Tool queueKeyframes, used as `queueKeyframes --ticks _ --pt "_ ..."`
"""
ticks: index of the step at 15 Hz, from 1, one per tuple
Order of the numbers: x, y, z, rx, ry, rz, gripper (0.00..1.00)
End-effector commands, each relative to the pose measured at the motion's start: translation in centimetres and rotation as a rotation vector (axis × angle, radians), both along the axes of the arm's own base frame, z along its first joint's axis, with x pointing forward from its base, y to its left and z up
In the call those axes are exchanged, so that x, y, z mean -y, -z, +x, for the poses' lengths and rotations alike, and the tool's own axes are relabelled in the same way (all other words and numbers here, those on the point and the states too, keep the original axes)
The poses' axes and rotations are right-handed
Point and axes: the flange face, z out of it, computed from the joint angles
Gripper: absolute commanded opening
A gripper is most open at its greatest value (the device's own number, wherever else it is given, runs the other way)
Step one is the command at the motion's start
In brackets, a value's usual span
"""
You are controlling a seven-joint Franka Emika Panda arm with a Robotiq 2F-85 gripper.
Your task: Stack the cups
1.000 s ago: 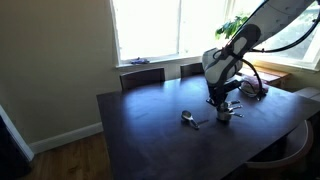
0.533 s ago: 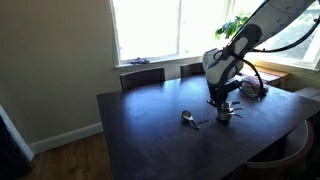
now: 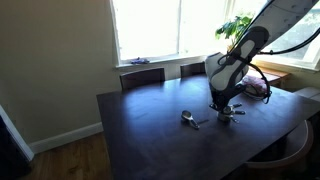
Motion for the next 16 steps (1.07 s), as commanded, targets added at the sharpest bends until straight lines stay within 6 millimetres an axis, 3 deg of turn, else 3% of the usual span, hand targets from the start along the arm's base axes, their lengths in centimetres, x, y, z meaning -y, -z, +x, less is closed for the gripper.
queueKeyframes --ticks 1,4,8,12,14,16 --pt "-0.1 -1.5 -3.0 0.024 -0.048 0.002 0.24" --pt "0.4 -2.6 -4.2 0.055 -0.068 0.008 0.41" --pt "1.3 -5.5 -6.1 0.081 -0.081 0.032 0.67" --pt "0.6 -8.3 -6.1 0.086 -0.113 0.068 0.94" --pt "-0.2 -9.6 -6.1 0.087 -0.154 0.083 1.00" --pt "-1.5 -10.3 -5.6 0.107 -0.227 0.110 1.00"
